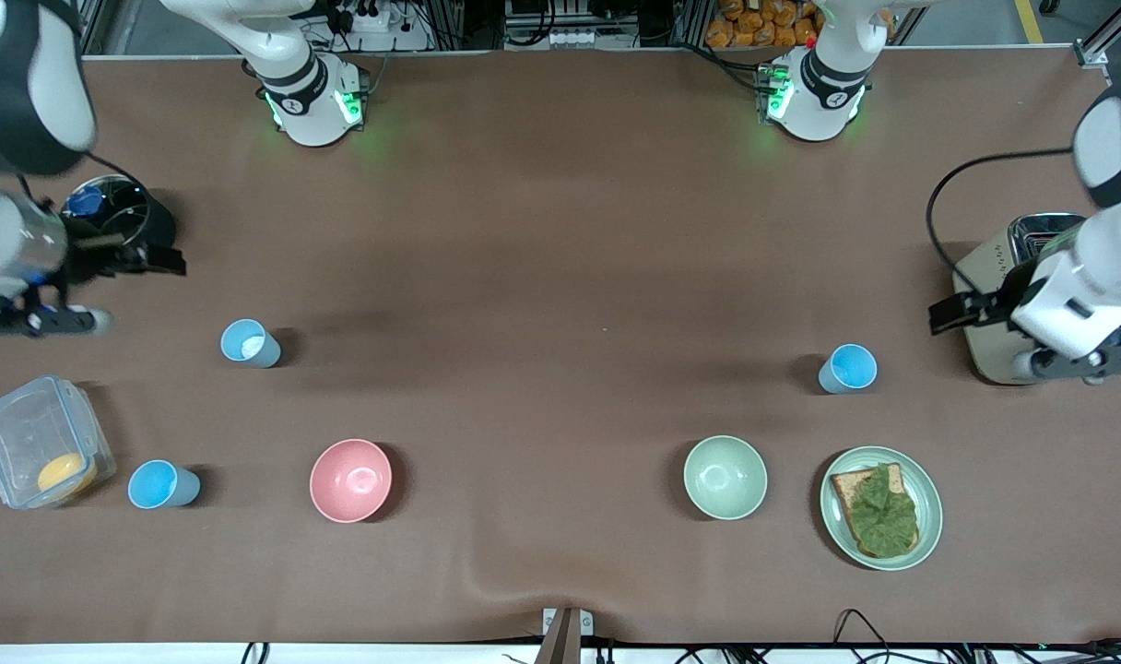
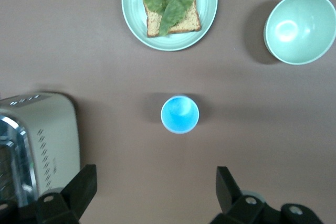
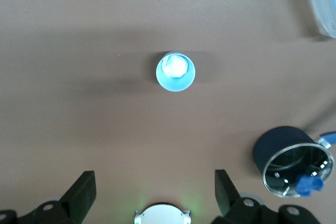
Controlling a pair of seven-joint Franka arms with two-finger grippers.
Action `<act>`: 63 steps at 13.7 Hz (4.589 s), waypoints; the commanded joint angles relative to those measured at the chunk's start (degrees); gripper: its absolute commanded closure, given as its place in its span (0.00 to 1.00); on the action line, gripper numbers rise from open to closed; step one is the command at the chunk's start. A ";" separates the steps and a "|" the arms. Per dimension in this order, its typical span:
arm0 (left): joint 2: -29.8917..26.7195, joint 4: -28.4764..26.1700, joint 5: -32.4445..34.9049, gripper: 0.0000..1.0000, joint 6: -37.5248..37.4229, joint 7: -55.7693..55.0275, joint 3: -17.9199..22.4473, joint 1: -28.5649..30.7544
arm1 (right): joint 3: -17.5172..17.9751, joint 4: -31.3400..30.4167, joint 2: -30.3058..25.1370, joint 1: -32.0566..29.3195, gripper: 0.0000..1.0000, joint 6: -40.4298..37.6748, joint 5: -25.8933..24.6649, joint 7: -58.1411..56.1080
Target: Stack blue cups with both arms
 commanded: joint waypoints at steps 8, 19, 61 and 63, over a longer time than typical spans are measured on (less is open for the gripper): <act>1.69 -25.62 -0.10 0.00 32.00 1.28 -0.10 0.38 | 0.00 -18.10 8.22 1.03 0.00 30.16 -1.16 0.47; 8.20 -27.73 -0.01 0.27 36.66 3.30 -0.19 3.46 | 0.00 -18.02 14.65 0.59 1.00 35.09 -1.16 0.47; 3.54 3.73 -0.98 1.00 1.50 -17.42 -20.31 2.05 | 0.44 14.42 25.21 29.79 0.00 21.39 17.48 53.94; 4.95 4.00 -0.98 1.00 1.59 -21.73 -21.37 0.48 | 0.35 14.50 23.62 26.62 0.00 16.30 16.43 46.38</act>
